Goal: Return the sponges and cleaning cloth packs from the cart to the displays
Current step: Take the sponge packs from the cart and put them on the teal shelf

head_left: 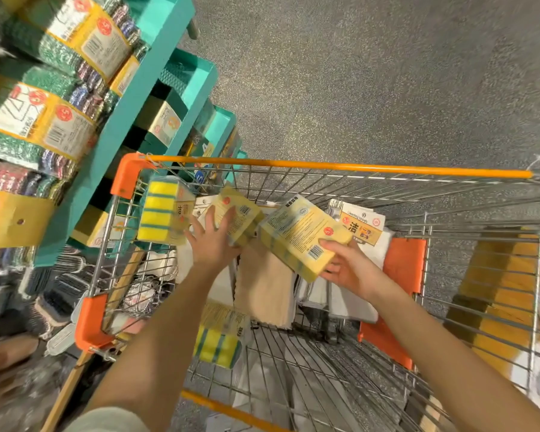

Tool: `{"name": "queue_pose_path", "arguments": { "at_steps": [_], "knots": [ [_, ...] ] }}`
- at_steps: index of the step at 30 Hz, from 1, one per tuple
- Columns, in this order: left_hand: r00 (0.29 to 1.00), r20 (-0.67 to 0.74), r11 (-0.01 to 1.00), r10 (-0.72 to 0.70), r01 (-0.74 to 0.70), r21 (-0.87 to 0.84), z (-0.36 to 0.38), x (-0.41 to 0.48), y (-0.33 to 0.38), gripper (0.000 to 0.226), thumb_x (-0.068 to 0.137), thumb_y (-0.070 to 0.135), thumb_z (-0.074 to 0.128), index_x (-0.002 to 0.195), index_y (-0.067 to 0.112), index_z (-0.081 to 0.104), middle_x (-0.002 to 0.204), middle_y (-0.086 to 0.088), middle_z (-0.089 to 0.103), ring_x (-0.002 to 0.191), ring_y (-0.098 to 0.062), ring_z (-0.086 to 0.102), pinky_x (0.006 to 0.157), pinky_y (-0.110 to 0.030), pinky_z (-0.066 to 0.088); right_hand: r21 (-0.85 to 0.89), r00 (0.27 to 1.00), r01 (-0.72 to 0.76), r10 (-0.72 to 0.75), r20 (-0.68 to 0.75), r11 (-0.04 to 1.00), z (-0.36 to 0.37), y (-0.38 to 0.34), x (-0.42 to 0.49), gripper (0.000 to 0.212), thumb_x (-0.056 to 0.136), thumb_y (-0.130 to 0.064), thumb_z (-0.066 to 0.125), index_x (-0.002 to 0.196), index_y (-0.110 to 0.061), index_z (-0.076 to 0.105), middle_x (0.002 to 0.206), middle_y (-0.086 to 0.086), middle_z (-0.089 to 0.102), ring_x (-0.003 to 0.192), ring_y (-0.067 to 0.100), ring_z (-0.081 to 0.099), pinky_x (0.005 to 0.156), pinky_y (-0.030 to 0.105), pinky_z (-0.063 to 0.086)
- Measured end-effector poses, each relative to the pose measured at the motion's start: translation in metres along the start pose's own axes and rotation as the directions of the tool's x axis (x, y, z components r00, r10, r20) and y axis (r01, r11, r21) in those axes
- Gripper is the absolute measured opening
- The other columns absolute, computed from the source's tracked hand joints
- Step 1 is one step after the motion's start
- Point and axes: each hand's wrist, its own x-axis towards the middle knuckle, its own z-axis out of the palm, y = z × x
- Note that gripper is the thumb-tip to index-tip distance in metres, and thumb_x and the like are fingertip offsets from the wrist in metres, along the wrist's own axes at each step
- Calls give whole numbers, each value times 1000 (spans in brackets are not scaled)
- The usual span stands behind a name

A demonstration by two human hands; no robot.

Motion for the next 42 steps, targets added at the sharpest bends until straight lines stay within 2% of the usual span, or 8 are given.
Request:
{"name": "queue_pose_path", "arguments": {
  "at_steps": [6,9,12,15,19,25,31,42],
  "knots": [
    [984,149,961,102,-58,-270,-34,-2,-21,102,69,57,74,144,52,5,154,-6,14,139,-38,20,106,-54,32,-326,837,416,-498,-229,849,13,2,-16,93,74,3,75,145,-23,19,119,-18,50,101,-9,57,76,11,51],
    [907,389,618,161,215,-756,-51,-13,-20,91,74,48,75,147,42,20,137,3,42,122,-26,48,96,-44,45,-599,686,472,-696,-211,647,16,7,-28,97,73,-12,79,147,-28,17,135,-11,46,119,-3,50,97,18,42],
    [773,591,194,232,559,-806,-49,-24,-35,84,68,55,77,139,26,43,132,-14,55,114,-37,57,99,-57,43,-911,552,347,-834,4,225,10,15,-29,82,72,-10,73,142,-18,33,135,5,48,126,24,44,105,42,37],
    [788,573,-100,226,604,-791,-34,-36,-51,61,88,62,50,127,16,57,122,-24,59,113,-42,55,99,-59,42,-974,607,226,-784,128,16,8,30,-28,76,73,-17,73,138,-22,35,126,10,45,121,31,41,101,51,37],
    [869,469,-341,157,494,-800,-5,-46,-60,81,80,78,40,135,20,48,118,-20,65,103,-39,65,91,-61,47,-929,767,298,-634,97,218,3,48,-24,73,77,-48,69,140,-32,35,133,9,32,128,24,32,102,36,33],
    [910,414,-259,3,401,-879,13,-50,-32,73,73,67,67,129,21,54,133,-10,56,113,-24,60,101,-44,46,-800,891,230,-450,-56,554,13,56,-11,37,92,-51,48,120,-30,60,145,5,30,138,19,29,116,31,21],
    [824,523,-374,-216,425,-824,8,-14,4,47,84,36,70,122,13,57,104,-10,64,77,-22,64,48,-28,51,-690,908,-39,-263,-327,723,18,65,17,53,84,-27,70,125,-4,45,110,9,56,97,27,58,87,41,49],
    [802,473,-253,-366,403,-880,4,-19,-13,64,78,17,72,125,21,30,102,-7,54,88,-24,57,57,-37,55,-465,994,68,-102,-48,883,49,66,9,34,83,-57,60,106,-39,43,106,-15,61,98,12,64,95,38,50]
  ]
}}
